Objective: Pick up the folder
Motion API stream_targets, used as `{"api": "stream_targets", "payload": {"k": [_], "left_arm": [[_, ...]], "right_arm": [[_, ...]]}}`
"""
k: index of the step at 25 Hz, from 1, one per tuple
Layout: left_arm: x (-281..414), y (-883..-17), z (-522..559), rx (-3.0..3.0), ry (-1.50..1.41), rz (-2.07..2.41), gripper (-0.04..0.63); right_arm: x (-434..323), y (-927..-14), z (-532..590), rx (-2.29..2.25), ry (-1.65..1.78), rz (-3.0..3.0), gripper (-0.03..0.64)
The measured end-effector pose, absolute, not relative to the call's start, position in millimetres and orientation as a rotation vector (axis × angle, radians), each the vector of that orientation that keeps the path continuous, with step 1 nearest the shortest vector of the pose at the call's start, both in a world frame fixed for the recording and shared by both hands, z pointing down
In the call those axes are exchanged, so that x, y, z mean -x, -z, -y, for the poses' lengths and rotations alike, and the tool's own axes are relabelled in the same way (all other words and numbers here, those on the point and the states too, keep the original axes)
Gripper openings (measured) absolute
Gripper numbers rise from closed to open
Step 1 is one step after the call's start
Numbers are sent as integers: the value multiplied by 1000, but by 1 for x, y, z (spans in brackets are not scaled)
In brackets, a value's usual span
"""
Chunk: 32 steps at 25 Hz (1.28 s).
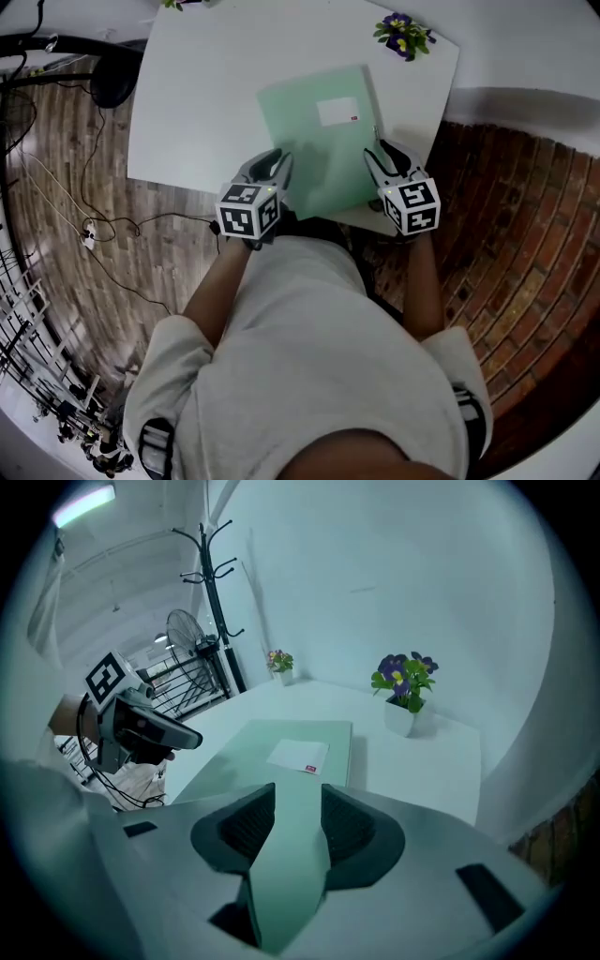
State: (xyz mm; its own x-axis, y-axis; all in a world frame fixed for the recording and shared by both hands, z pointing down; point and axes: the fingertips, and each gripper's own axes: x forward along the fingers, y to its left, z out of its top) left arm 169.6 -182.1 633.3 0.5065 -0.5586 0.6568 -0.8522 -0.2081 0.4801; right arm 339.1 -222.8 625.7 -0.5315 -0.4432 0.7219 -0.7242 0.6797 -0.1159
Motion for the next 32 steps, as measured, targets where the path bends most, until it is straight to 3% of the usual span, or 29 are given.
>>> {"api": "stream_targets", "payload": {"k": [10,26,32], "left_arm": [[-161,-663,171,-1718,-415,1168,139],[-170,-684,172,-1596,-335,1075,283],[-173,-691,172,-1571,-330,1061,305]], "right_arm": [[-347,-657,231,-774,-617,2132,172],[-350,-688,239,-675,-927,2100,261],[-343,-699,234,-609,-977,2078,297]]}}
